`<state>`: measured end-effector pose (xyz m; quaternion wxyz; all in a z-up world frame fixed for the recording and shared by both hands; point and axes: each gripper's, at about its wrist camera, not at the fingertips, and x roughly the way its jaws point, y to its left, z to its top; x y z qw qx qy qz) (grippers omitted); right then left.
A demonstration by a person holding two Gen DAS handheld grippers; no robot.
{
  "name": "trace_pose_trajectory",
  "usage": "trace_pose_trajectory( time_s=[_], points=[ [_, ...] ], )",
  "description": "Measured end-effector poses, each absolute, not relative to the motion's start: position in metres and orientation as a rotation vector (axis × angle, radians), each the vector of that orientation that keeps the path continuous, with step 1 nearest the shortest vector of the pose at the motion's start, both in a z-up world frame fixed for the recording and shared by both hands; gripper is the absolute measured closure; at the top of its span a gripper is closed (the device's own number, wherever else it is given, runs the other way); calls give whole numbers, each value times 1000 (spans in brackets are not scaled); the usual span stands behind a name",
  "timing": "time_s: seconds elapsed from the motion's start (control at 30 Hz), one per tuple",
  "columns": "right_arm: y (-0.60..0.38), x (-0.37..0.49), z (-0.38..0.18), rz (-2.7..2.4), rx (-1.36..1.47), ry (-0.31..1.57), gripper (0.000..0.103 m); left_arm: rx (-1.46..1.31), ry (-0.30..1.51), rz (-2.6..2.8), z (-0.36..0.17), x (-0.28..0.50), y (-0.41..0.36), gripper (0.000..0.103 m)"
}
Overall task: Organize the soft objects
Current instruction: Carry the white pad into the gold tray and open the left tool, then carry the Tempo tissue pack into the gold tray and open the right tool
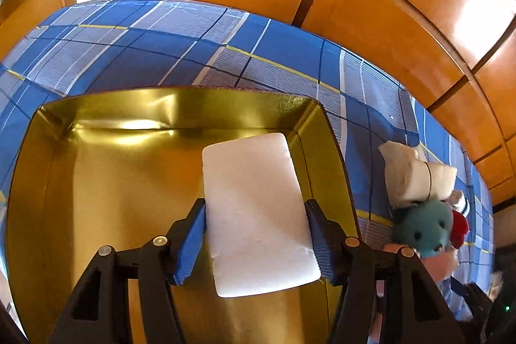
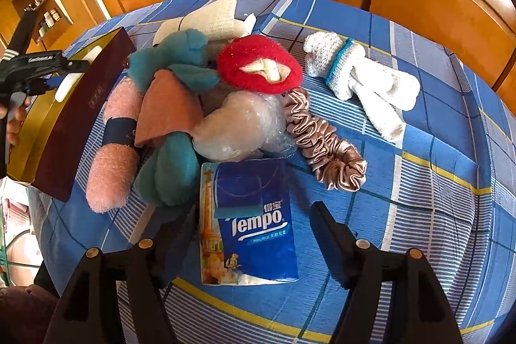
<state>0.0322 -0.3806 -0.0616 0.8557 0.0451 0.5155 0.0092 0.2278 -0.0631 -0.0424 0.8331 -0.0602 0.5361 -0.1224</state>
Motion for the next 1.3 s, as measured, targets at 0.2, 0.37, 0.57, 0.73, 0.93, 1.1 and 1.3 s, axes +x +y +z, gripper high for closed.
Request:
trace_pose_trajectory(
  time_s=[0.2,0.37,0.57,0.73,0.93,1.1,1.3],
  points=[
    [-383,33,-59,15,116,1071,31,-108,1109,-252,-40,234,-71,19],
    [-383,34,-62,8,105,1081,31,-98,1074,-228,-32,226,-67,19],
    [-377,33,-66,-2,77,1094,50,-49,961,-228,-12,182,-59,19],
    [-373,29,-67,1,63,1109,50,-33,920,-255,-5,135,-52,19],
    [-377,27,-67,12,110,1120,50,-29,885,-259,-1,91,-43,19],
    [-376,25,-68,4,101,1123,50,-12,852,-257,3,66,-38,19],
    [-366,23,-69,-14,56,1123,50,3,826,-236,7,50,-35,19]
  ],
)
